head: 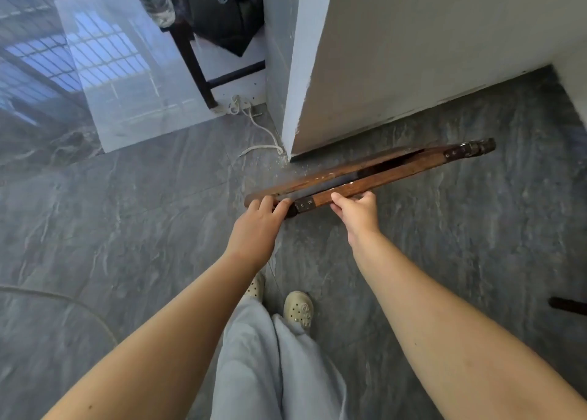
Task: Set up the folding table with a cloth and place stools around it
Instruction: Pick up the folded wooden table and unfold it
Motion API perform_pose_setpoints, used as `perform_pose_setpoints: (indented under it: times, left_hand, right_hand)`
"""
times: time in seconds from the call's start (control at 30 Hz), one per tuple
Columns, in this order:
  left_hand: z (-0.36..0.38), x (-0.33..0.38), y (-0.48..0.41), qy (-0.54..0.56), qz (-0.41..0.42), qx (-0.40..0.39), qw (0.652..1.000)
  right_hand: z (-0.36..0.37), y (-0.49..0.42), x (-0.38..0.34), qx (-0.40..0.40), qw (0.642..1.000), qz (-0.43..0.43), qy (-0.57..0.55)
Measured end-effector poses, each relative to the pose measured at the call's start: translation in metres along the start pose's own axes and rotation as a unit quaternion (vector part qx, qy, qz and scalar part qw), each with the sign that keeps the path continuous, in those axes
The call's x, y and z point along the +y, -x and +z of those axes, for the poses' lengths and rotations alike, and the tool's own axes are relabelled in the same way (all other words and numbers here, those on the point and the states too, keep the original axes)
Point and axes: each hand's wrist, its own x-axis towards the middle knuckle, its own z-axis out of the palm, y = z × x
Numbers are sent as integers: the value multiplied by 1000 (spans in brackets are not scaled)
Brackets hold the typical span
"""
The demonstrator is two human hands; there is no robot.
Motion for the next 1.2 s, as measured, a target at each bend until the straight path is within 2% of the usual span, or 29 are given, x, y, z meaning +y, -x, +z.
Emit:
perform_pose_setpoints:
  times: [0.5, 0.87, 1.03, 1.2]
  left_hand:
    - [85, -12, 223, 44, -36, 22, 998]
    - [164, -41, 489, 128, -139, 6, 982]
    - [198, -27, 581, 167, -191, 24, 967]
    - [233, -7, 651, 176, -219, 40, 959]
  right_hand:
    - [-41, 145, 155, -40, 995, -1, 89]
    - [-63, 333, 334, -83, 974, 22, 212]
    - [-85, 381, 393, -135, 946, 7, 294]
    - [-107, 419, 441, -173, 934, -26, 311]
